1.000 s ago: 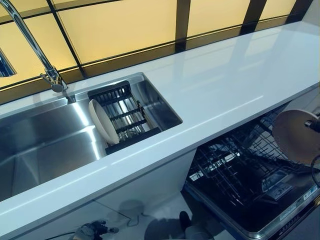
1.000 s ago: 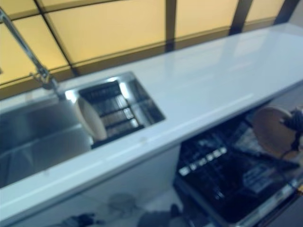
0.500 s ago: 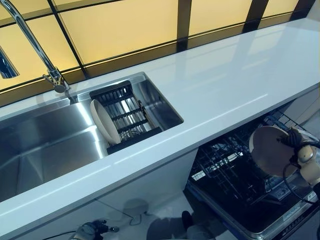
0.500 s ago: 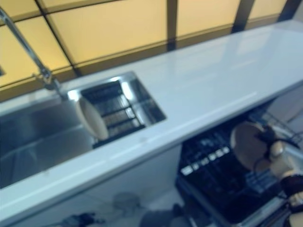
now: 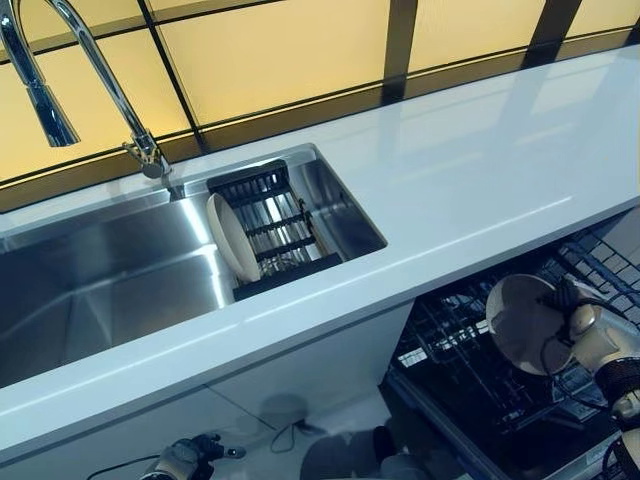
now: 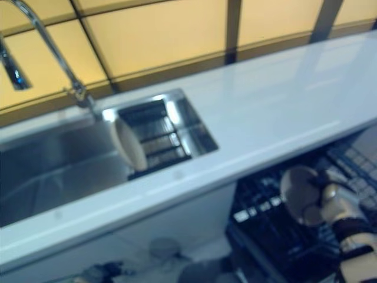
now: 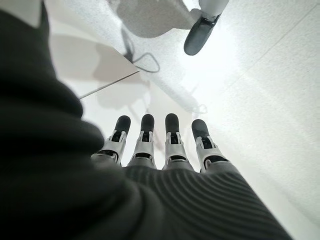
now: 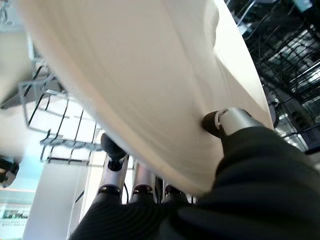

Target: Take plates into dishwasher

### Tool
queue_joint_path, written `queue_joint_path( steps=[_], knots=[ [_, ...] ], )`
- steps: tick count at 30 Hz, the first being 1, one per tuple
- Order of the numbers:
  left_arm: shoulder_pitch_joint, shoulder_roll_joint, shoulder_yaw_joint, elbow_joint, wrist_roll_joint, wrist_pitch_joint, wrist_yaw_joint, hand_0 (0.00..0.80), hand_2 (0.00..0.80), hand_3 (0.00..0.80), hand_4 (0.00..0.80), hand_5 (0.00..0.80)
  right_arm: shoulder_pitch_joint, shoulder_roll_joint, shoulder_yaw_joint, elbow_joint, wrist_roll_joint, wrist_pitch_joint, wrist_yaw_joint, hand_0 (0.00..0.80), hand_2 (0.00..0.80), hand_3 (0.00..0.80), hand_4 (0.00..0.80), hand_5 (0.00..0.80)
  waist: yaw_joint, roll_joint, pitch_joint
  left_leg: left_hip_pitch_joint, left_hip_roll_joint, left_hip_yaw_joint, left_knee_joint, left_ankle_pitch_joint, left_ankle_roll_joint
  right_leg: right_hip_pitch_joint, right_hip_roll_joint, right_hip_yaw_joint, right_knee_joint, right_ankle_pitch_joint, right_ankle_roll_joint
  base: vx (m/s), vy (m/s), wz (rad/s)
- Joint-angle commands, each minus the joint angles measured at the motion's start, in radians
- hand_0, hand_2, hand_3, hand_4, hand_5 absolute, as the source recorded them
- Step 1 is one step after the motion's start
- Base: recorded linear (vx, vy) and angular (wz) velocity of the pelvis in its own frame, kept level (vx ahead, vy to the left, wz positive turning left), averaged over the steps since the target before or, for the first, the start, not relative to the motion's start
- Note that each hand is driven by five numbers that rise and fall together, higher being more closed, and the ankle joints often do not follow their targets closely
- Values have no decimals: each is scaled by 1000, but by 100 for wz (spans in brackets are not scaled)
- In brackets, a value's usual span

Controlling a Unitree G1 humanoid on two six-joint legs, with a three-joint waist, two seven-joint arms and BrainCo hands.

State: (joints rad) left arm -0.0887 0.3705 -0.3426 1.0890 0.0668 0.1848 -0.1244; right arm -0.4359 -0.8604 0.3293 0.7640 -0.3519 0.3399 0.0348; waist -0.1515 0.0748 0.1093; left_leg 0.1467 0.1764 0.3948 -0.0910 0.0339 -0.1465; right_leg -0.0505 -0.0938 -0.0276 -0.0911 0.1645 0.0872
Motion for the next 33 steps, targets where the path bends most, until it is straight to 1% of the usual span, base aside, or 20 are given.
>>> queue_joint_path(
  steps=[1, 8, 18, 33],
  knots=[
    [-64, 36, -42, 34, 58, -1, 0, 0, 0, 0, 0, 0, -163, 28, 51, 86, -29, 9, -39, 800, 800, 800, 800, 800, 20, -43, 14, 25, -4, -59, 4, -32, 27, 39, -42, -53, 4, -60, 67, -25, -16, 13],
    [-71, 29, -49, 29, 65, -2, -2, 0, 0, 0, 0, 0, -170, 63, 62, 144, -19, 24, -31, 800, 800, 800, 800, 800, 34, -33, 18, 21, -5, -67, 4, -28, 25, 45, -46, -67, 4, -62, 67, -7, -6, 4],
    [-101, 11, -65, 24, 53, 9, -5, 0, 0, 0, 0, 0, -174, 139, 84, 218, -19, 31, -34, 800, 800, 800, 800, 800, 43, -20, 25, 18, -5, -74, 4, -23, 26, 46, -51, -72, 4, -62, 66, 0, 0, 0],
    [-123, -3, -73, 23, 50, 28, -8, 0, 0, 0, 0, 0, -169, 172, 100, 252, -39, 30, -11, 800, 800, 800, 800, 800, 46, -13, 33, 12, -8, -79, 4, -20, 26, 47, -56, -74, 4, -62, 67, 0, 0, 0]
  ],
)
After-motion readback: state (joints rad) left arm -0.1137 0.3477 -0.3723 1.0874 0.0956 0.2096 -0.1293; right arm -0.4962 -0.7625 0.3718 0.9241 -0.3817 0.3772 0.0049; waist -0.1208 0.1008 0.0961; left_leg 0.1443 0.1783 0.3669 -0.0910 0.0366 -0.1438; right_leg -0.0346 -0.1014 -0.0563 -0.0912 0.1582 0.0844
